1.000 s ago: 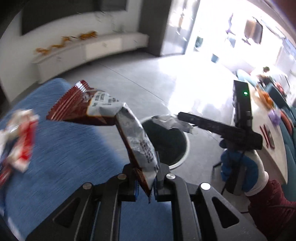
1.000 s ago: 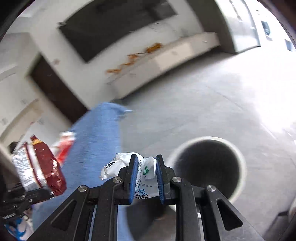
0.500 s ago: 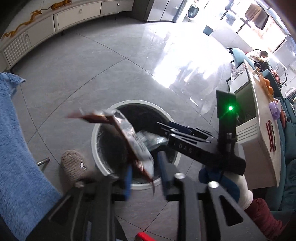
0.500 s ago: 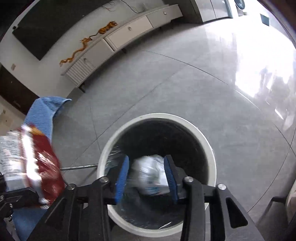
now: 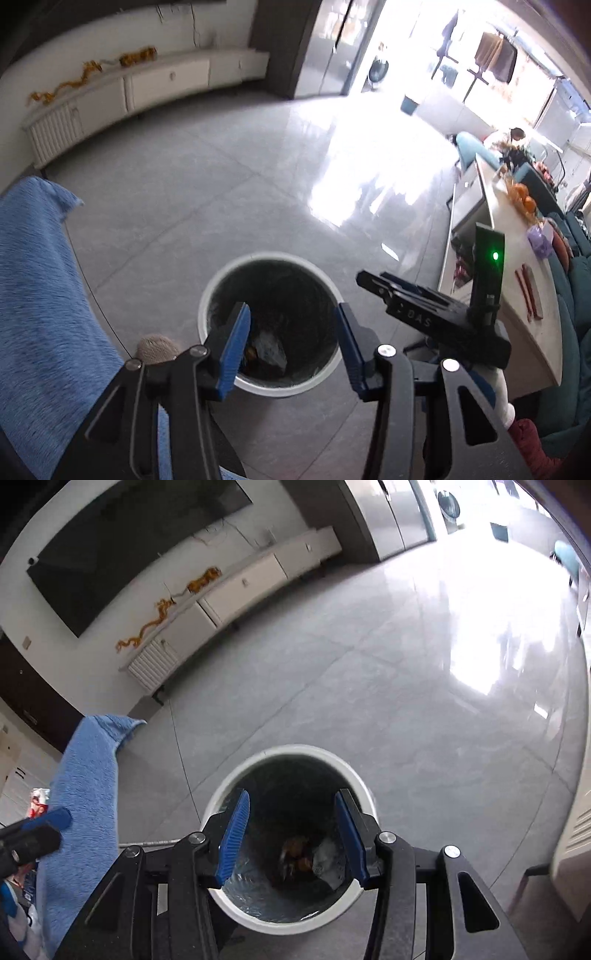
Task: Collect trash
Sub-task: 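Carry both bags to the white bin and open both tools to drop them, then return both tools to the table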
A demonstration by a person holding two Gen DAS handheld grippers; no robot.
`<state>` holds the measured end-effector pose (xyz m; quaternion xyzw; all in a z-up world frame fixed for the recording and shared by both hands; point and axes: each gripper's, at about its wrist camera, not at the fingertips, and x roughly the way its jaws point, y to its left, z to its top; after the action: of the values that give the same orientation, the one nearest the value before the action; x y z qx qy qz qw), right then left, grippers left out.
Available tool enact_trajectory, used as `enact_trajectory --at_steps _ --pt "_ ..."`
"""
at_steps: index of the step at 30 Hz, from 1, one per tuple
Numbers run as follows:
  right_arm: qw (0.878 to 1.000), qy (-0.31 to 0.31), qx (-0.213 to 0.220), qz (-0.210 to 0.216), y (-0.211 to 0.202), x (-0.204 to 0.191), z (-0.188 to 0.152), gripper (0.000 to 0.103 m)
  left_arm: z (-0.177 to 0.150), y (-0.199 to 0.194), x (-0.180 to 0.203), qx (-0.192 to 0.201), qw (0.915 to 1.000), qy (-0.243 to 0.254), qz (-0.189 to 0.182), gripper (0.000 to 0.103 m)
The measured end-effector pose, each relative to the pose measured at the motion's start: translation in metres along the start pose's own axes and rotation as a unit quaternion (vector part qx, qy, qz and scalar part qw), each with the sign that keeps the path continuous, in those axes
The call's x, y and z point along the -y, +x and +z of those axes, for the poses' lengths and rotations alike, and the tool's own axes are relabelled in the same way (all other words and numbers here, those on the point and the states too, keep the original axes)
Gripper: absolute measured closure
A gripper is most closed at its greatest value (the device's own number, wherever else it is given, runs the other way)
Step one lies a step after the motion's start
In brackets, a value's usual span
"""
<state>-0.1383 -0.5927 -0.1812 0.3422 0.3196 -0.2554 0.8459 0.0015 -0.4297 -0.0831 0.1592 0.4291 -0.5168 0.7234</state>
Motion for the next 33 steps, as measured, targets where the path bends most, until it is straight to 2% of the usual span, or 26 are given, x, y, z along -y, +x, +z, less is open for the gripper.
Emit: enact_trajectory --at_steps 4,7,11,15,19,26,29,33 --pt "0.999 -0.034 0.032 0.01 -0.036 -0.03 0.001 0.057 -0.009 -0.052 0.004 0.054 0.9983 0.007 0.023 0.058" --pt "0.996 -0.068 0.054 0.032 -0.064 -0.065 0.0 0.057 -0.024 -0.095 0.001 0.079 0.996 0.015 0.039 0.058" --pt "0.987 -0.119 0.08 0.073 -0.101 -0.119 -0.004 0.057 -0.05 -0.153 -0.013 0.11 0.9922 0.0 0.059 0.058" --pt "0.975 -0.165 0.101 0.111 -0.132 -0.173 -0.012 0.057 -0.087 -0.216 -0.042 0.149 0.9835 -0.02 0.101 0.057" --pt "0.959 -0.215 0.107 0.15 -0.155 -0.228 -0.023 0.057 -0.132 -0.274 -0.082 0.181 0.9713 -0.059 0.143 0.057" --pt "0.93 -0.297 0.063 0.205 -0.16 -0.31 -0.061 0.057 -0.212 -0.335 -0.162 0.207 0.9435 -0.14 0.218 0.052" --pt "0.918 -0.326 0.029 0.223 -0.149 -0.348 -0.079 0.056 -0.246 -0.353 -0.195 0.209 0.9274 -0.168 0.261 0.05" --pt "0.897 -0.367 -0.031 0.245 -0.127 -0.399 -0.118 0.056 -0.281 -0.367 -0.233 0.2 0.9114 -0.207 0.294 0.048"
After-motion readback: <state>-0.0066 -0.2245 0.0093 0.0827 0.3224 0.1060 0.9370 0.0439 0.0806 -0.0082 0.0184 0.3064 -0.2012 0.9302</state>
